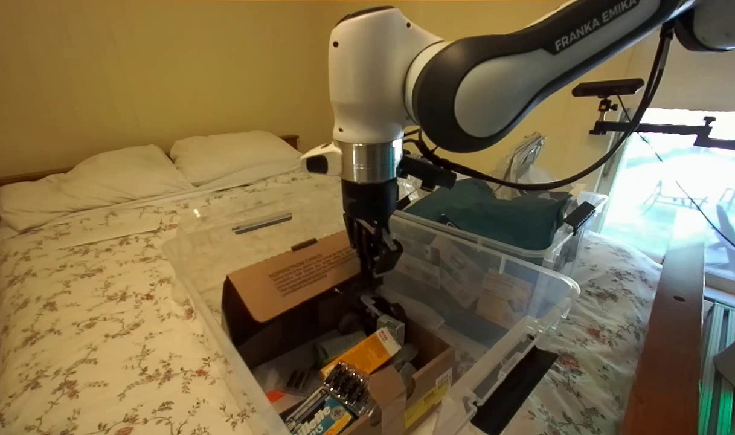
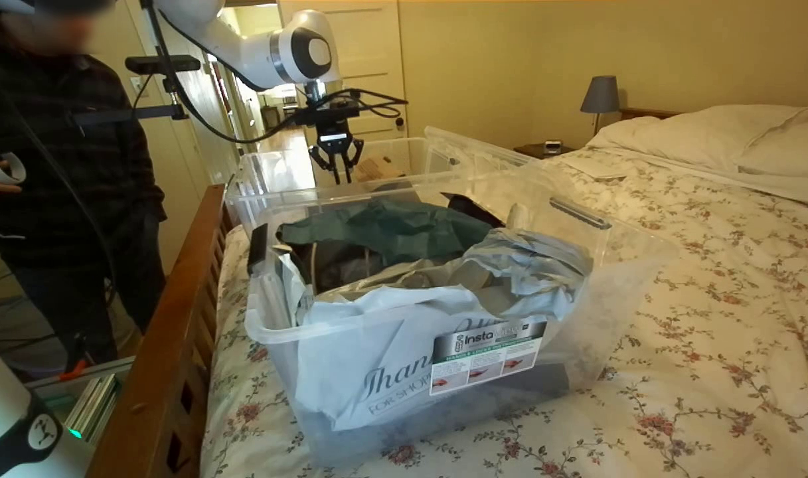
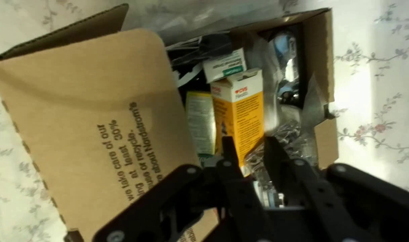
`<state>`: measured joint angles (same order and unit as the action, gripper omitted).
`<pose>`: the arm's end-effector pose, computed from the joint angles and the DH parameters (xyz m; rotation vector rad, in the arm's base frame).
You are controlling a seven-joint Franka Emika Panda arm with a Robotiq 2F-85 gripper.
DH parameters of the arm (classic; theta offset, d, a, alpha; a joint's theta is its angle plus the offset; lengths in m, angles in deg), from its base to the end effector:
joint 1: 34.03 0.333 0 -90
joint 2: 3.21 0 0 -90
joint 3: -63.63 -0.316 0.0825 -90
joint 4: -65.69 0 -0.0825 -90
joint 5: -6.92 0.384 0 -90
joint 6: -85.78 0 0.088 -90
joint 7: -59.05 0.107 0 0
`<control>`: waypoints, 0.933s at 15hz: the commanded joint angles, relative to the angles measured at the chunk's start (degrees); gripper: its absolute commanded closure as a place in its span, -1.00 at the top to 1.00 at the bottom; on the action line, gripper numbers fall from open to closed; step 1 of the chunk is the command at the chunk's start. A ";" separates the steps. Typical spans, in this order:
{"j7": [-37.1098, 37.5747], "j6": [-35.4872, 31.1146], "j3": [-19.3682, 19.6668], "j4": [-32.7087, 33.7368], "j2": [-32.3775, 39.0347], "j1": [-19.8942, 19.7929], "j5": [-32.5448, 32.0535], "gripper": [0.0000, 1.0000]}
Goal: Move two small, orange boxes to the storage bin on the right
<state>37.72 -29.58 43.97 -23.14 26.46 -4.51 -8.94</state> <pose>0.4862 0.4864 0.3607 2.4230 1.8660 -0.0007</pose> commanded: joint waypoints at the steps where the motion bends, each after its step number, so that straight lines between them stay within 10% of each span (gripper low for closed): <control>1: -0.98 4.16 -2.05 -2.66 -0.67 -1.14 4.49 0.20; 6: 4.88 -9.44 -0.15 -7.31 2.05 0.81 0.56 0.88; 7: 2.02 -5.07 -1.27 -5.23 1.40 0.12 2.24 0.54; 14: 9.94 -11.46 3.99 -8.23 4.84 3.68 -8.57 0.99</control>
<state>43.59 -38.40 45.51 -30.22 29.51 -2.81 -12.76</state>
